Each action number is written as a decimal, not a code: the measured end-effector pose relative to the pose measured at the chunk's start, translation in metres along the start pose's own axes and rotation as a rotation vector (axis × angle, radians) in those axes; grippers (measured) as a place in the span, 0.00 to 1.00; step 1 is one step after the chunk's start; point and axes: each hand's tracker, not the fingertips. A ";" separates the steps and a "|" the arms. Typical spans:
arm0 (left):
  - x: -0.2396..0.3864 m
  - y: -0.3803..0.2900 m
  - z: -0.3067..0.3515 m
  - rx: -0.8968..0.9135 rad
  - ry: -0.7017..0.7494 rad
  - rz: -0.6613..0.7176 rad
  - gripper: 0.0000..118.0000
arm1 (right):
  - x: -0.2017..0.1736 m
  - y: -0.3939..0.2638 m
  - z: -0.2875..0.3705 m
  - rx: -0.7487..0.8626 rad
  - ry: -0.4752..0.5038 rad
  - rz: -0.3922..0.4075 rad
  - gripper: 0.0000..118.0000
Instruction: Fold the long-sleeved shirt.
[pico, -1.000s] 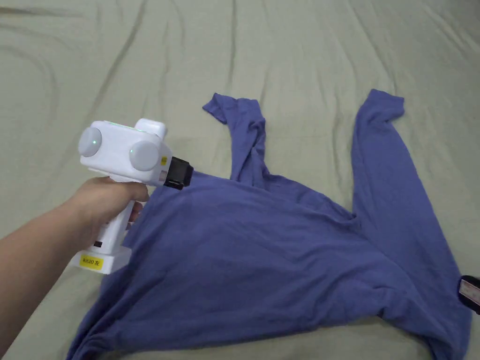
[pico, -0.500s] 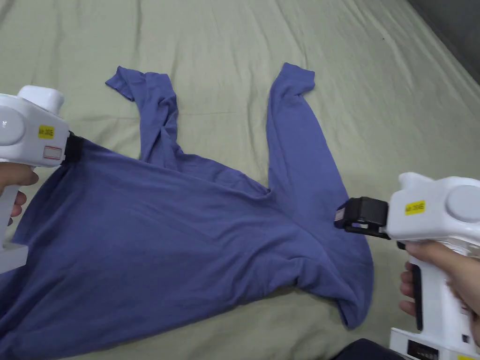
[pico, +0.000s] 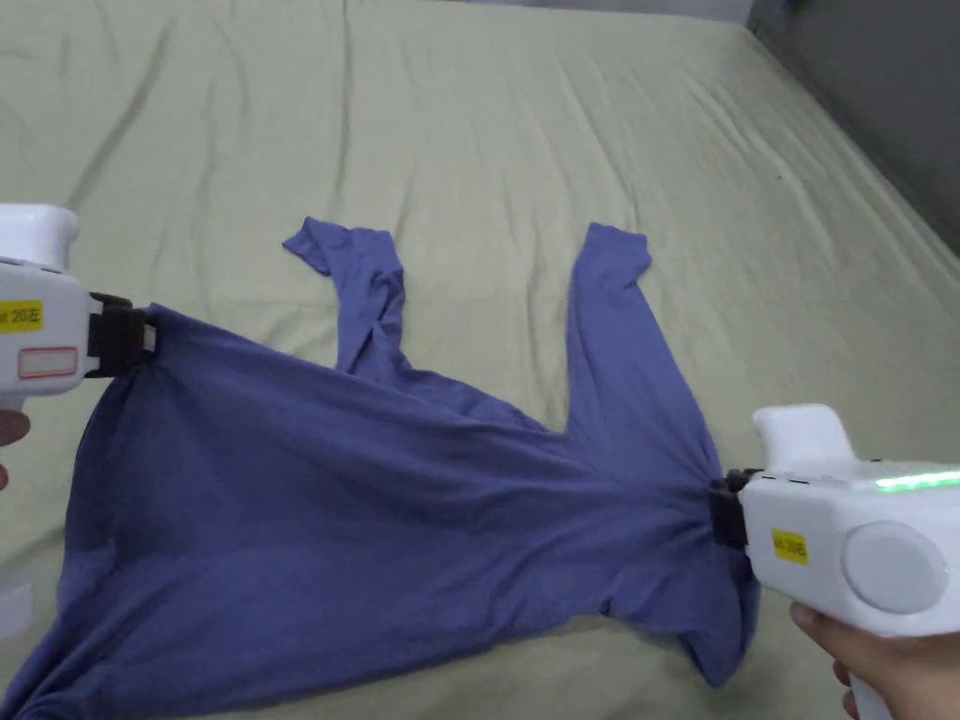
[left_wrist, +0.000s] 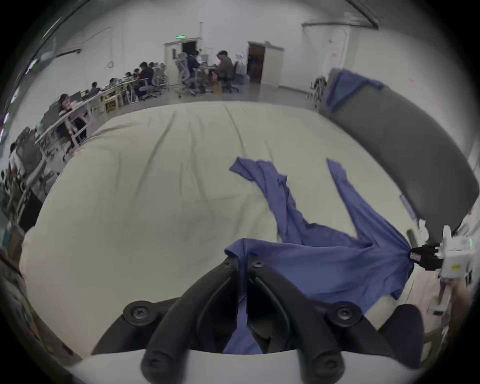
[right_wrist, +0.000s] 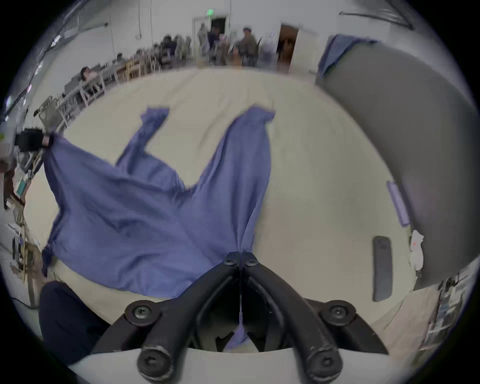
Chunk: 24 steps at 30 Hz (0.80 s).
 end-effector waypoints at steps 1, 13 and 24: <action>0.000 -0.002 0.016 0.031 0.002 0.015 0.01 | 0.003 0.000 0.020 0.058 -0.006 -0.017 0.00; 0.012 -0.043 0.174 0.444 0.043 0.301 0.01 | -0.015 0.035 0.163 0.689 -0.105 -0.042 0.00; 0.003 0.088 0.207 0.666 0.054 0.242 0.01 | -0.011 0.209 0.179 0.815 -0.090 -0.014 0.00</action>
